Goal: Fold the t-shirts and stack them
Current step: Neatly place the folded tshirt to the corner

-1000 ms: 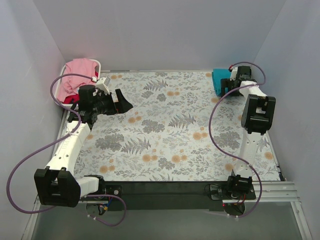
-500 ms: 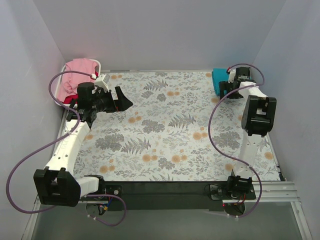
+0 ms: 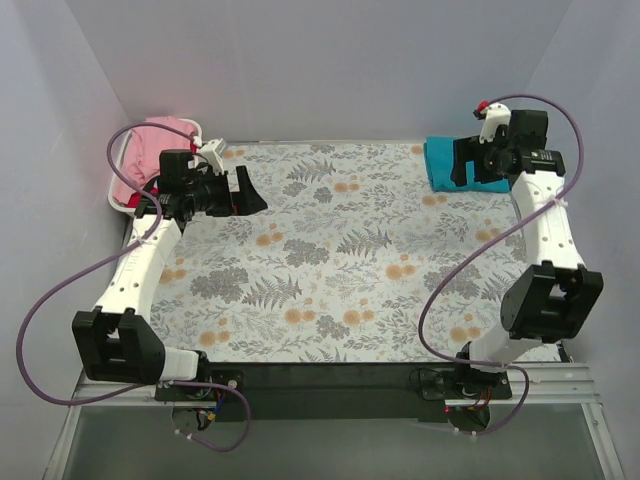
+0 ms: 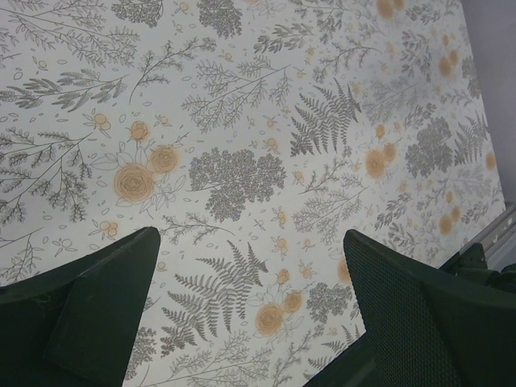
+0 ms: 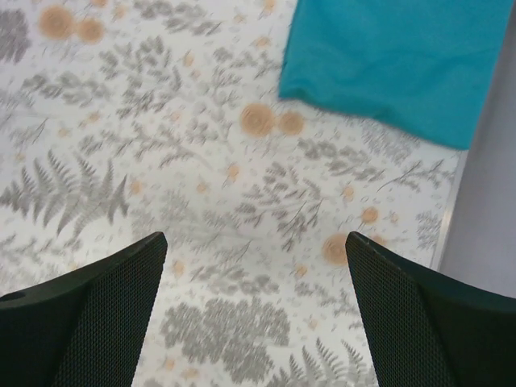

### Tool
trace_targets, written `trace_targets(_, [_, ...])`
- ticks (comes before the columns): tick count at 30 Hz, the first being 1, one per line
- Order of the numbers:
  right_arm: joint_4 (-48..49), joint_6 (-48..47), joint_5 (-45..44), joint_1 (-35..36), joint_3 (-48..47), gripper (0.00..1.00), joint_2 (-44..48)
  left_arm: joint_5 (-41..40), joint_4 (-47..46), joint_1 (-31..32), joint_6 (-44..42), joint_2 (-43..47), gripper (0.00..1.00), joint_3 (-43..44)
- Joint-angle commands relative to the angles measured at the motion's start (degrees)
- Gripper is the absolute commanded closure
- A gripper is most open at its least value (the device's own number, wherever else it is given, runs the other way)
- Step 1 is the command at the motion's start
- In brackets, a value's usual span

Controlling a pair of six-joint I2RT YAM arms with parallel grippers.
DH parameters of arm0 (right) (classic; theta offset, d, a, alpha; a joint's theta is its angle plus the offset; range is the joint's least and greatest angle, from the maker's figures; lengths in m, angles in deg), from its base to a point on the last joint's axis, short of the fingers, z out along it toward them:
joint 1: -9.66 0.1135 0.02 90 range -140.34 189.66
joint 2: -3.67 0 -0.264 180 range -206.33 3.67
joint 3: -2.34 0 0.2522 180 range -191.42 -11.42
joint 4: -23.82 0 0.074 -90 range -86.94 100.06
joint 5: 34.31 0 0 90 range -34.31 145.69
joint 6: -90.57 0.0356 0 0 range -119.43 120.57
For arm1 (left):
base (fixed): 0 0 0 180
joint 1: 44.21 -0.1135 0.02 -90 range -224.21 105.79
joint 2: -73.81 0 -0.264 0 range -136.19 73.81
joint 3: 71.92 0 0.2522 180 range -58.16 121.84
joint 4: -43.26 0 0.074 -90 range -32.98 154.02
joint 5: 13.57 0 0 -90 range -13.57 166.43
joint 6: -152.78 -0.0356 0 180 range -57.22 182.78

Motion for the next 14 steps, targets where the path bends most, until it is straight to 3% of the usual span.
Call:
trace_targets(1, [-9.28,-1.47,6.85,0.07,6.73,0.02,6.27,1.13,6.49,-0.38,-4.78,0.57,0.02,2.21])
trace_targets(9, [-10.96,-4.63,10.64,0.07,27.82,0.02,24.98,-4.76,3.86,-0.29,-4.96,7.59,0.02,-10.08])
trace_targets(14, [-10.61,-4.55,11.25,0.16,32.06,0.02,29.49,-6.87,4.12,-0.30,-4.96,10.85,0.02,-14.23])
